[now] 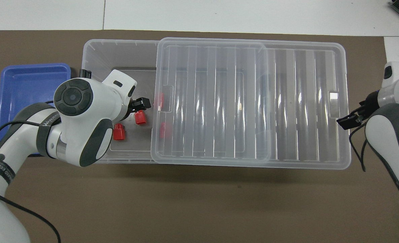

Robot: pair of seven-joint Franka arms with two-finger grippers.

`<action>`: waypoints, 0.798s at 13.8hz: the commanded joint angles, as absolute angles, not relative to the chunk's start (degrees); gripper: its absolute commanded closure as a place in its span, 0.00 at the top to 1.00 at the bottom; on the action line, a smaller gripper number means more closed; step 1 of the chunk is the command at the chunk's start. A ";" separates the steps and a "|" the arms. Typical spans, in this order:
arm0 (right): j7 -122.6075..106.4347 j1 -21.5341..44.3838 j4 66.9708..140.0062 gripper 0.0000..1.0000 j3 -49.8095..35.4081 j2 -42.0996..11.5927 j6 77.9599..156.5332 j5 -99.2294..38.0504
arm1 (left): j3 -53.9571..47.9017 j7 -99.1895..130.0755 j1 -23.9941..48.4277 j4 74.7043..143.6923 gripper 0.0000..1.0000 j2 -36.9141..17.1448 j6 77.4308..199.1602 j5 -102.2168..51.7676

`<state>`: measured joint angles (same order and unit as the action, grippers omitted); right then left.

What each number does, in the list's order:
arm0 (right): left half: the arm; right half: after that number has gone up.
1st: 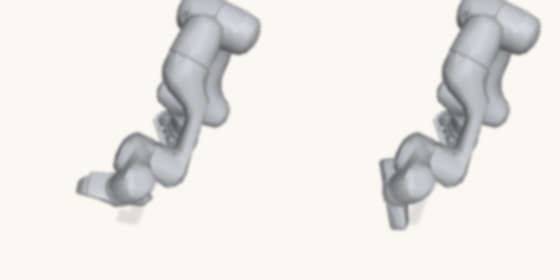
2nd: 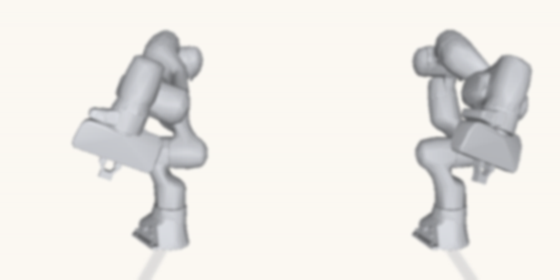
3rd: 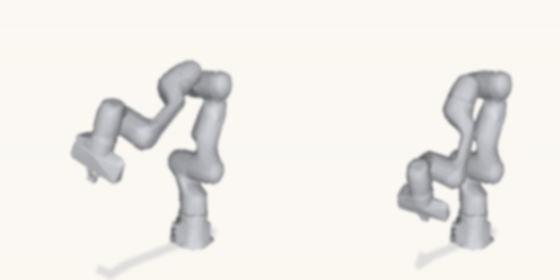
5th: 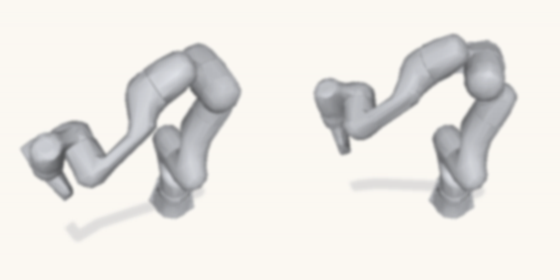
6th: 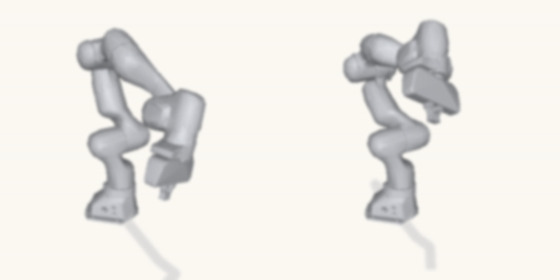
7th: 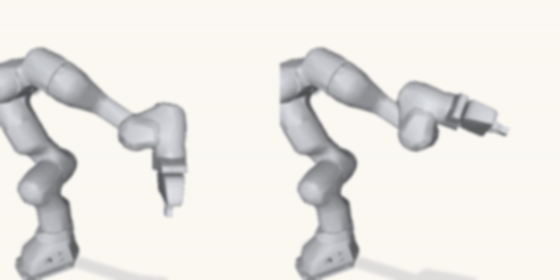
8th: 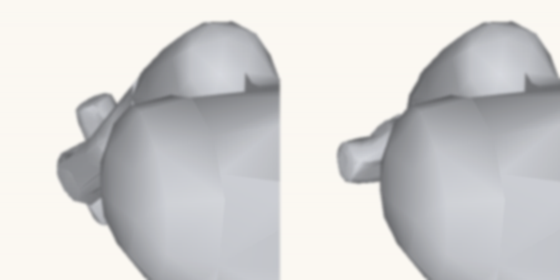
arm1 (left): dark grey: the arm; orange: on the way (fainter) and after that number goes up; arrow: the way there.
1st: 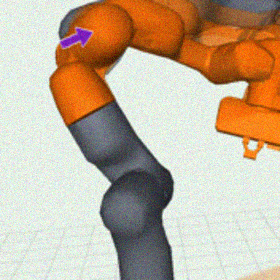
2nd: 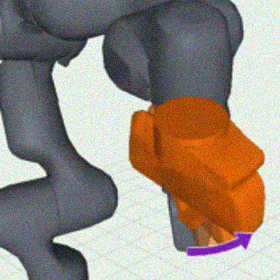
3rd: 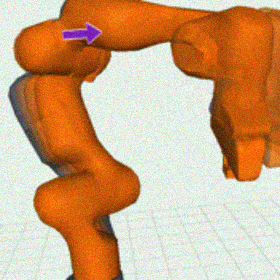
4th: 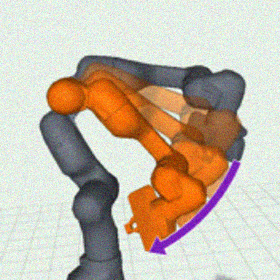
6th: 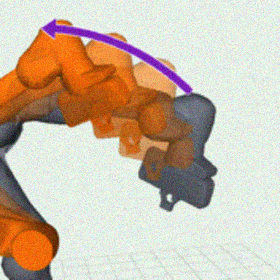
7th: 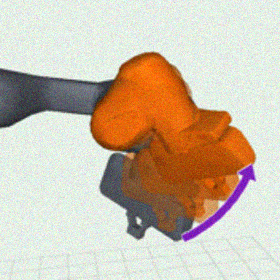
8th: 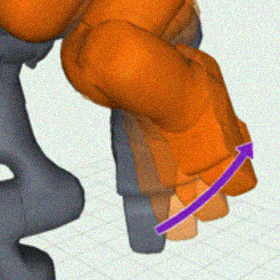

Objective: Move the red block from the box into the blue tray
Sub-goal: 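Lower the left gripper into the box and grasp a red block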

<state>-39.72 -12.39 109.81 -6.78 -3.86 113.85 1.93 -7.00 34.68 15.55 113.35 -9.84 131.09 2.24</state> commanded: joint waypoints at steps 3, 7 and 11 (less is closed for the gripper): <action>-41.92 -13.62 110.74 1.00 -7.12 -3.25 114.08 2.55 | -6.15 36.56 17.31 114.08 0.98 -12.65 135.17 3.52; -41.92 -14.76 110.65 1.00 -7.12 -3.25 114.17 2.55 | -6.07 37.18 18.19 114.08 0.98 -14.59 136.14 3.60; -42.89 -15.03 110.65 1.00 -7.03 -3.25 114.17 2.55 | -6.06 37.18 17.67 115.48 0.97 -14.59 136.14 3.60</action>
